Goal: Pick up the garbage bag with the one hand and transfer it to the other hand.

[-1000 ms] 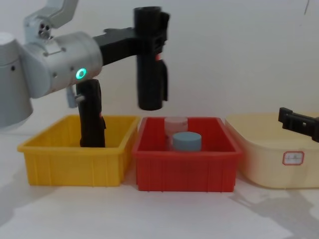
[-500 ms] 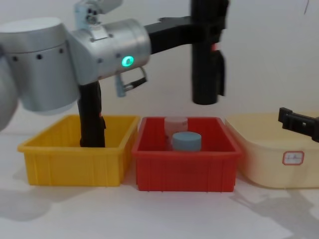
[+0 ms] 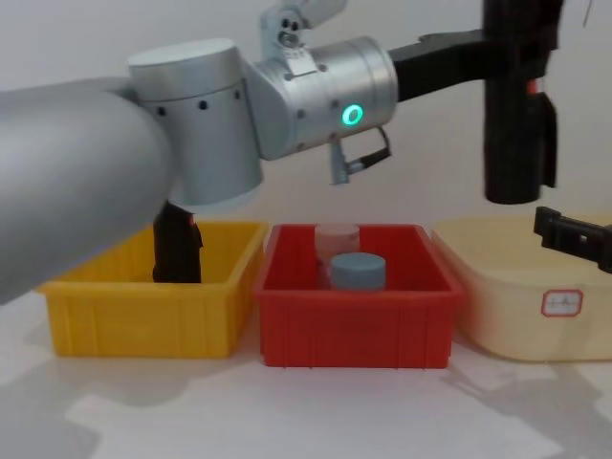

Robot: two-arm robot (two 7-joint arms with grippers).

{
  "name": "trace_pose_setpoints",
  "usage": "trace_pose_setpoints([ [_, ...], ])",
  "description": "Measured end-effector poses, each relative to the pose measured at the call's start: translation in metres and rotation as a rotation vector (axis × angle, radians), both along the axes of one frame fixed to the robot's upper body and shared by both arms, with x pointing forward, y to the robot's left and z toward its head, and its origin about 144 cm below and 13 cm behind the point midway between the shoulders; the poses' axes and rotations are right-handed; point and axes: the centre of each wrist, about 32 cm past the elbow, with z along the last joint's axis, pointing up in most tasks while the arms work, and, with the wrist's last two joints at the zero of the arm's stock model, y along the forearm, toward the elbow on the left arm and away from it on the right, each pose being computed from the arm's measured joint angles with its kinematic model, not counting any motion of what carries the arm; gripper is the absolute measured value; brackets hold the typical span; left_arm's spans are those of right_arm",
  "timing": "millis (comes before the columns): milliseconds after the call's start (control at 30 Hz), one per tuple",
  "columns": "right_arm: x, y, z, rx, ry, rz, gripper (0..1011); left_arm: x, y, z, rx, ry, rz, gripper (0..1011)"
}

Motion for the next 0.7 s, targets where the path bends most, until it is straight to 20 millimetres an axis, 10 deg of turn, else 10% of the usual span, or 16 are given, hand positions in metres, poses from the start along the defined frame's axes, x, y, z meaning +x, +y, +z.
trace_pose_setpoints([
  [700, 0.0, 0.0, 0.0, -0.003, -0.002, -0.001, 1000, 0.009, -0.017, -0.004, -0.009, 0.05, -0.042, 371],
])
